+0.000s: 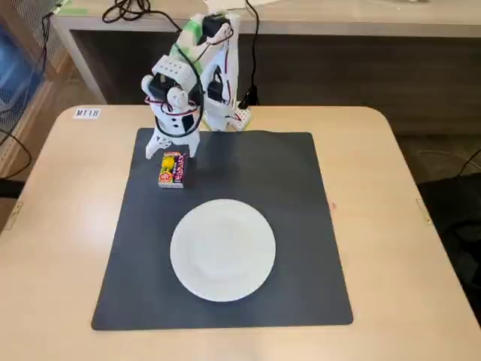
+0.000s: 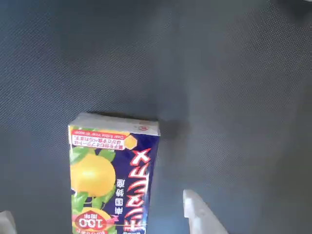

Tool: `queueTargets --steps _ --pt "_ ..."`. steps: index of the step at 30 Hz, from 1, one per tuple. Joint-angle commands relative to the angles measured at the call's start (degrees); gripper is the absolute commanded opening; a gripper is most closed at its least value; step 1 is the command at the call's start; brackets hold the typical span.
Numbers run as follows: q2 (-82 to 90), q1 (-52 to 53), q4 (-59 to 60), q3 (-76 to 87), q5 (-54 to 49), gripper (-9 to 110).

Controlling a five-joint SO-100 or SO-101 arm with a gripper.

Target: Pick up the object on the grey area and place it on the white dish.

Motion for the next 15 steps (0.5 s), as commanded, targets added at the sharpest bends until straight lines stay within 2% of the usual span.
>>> queueTargets --steps 1,15 --pt "-1.76 1.32 -0.09 -3.52 0.53 41" --pt "-11.25 3.69 -1.76 -7.03 0.0 37"
